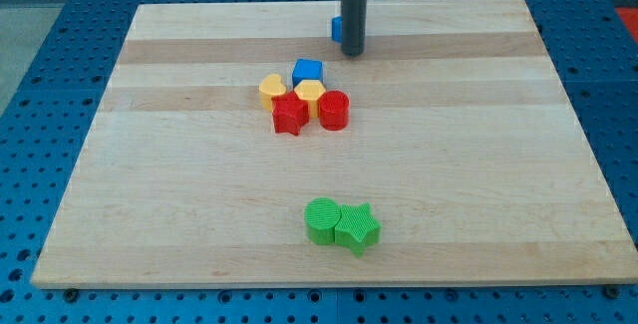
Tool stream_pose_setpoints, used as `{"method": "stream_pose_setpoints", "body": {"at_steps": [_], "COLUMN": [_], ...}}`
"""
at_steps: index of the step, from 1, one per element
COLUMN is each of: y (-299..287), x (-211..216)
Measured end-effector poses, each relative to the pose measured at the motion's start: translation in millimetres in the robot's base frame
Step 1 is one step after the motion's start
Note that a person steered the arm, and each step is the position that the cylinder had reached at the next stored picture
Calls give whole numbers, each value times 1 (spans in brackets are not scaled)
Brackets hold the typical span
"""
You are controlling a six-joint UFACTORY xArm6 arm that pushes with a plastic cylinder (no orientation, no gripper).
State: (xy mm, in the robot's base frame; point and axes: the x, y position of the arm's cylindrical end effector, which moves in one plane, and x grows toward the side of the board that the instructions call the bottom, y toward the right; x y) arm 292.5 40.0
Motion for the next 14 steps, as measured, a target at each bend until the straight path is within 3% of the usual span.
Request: {"method": "stream_pose_setpoints", "body": {"at_steps": [2,4,6,9,14], "y": [34,12,-31,-34,-29], "x": [-41,-65,-45,1,22]}}
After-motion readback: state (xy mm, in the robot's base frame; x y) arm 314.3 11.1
